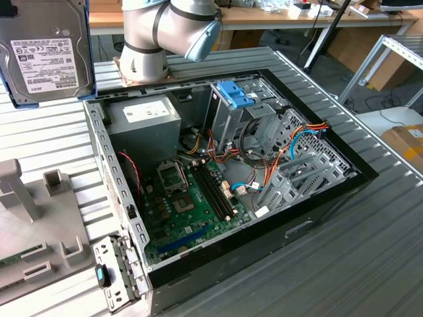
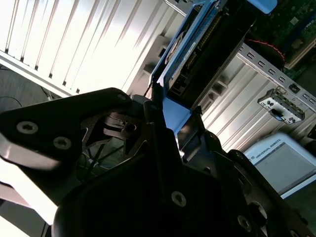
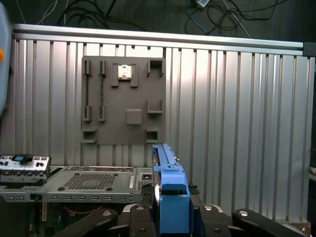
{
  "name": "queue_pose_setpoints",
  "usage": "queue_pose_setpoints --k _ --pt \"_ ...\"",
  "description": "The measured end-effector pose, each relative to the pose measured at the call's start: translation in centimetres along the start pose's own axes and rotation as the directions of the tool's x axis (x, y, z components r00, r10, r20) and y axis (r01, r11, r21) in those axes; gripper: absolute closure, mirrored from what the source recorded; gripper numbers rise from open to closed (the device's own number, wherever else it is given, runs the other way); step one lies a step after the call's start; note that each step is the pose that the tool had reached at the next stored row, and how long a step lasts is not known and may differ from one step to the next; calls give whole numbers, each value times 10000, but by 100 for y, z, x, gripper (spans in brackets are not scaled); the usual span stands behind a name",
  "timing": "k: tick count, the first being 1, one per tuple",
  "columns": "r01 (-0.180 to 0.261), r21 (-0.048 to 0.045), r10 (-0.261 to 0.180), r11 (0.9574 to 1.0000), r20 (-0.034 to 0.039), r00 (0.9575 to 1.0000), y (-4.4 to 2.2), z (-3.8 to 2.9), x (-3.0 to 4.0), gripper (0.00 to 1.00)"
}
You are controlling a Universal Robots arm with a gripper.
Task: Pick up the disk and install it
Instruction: 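Pick up the disk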
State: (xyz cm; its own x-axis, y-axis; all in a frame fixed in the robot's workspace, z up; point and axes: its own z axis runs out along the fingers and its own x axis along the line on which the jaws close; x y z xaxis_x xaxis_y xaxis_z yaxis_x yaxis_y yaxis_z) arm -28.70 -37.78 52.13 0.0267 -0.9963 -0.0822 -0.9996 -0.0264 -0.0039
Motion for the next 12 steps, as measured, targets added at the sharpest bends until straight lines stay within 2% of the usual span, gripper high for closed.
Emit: queue_pose_setpoints --k 3,12 --pt "0 0 0 10000 0 10000 -65 0 1 63" --pt "1 0 -1 10000 0 10000 -420 1 4 63"
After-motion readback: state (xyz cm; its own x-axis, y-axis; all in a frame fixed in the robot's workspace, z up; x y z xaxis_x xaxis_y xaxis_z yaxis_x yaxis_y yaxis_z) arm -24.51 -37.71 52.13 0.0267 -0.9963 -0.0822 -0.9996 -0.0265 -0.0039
